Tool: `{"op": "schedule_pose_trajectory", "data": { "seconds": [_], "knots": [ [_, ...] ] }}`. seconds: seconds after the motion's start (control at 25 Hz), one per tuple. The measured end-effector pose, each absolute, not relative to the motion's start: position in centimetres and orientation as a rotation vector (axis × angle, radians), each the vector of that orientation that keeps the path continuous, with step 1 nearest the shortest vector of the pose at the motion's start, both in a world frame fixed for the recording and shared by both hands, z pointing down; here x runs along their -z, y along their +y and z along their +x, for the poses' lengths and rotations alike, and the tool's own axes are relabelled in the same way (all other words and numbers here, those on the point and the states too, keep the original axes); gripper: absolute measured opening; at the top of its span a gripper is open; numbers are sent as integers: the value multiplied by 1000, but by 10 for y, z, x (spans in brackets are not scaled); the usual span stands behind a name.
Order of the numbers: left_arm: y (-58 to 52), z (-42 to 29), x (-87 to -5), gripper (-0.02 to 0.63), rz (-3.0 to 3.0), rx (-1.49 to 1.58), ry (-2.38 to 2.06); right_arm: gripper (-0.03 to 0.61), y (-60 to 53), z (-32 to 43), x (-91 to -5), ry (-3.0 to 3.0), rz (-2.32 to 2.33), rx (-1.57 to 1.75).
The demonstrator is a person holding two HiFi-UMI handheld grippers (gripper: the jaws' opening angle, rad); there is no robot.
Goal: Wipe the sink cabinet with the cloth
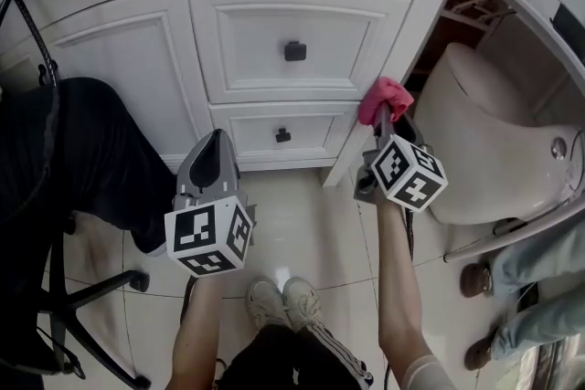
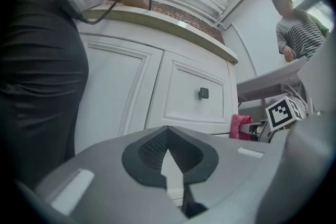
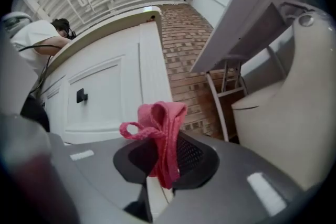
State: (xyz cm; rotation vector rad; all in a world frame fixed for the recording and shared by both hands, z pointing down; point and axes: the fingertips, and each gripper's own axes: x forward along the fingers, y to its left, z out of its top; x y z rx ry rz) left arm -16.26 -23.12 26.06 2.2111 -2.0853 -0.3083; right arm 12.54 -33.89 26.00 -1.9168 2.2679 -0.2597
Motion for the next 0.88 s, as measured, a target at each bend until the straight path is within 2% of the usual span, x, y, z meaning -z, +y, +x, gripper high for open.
{"op": "schedule_pose_trajectory", "data": {
  "seconds": [0.08,0.16,0.4,0.52,0.68,0.88],
  "knots": [
    [-229,-167,-265,15,2200,298,-2108,60,-331,127,-261,2245,-1865,303],
    [-222,-177,-271,15,2178,291,-2152,60,-311,94,-254,2314,-1717,281],
    [-199,-229,-292,15,2008,320,-2349,60,-267,-104,-290,2747,-1165,270],
    [-189,-246,-297,15,1948,370,-2388,60,-271,-163,-327,2895,-1075,281],
    [-199,-243,-315,15,1904,375,-2369,61,-295,-148,-328,2864,-1162,232],
    [-214,-203,-325,15,1989,343,-2274,61,-313,-50,-320,2741,-1415,159]
  ]
}}
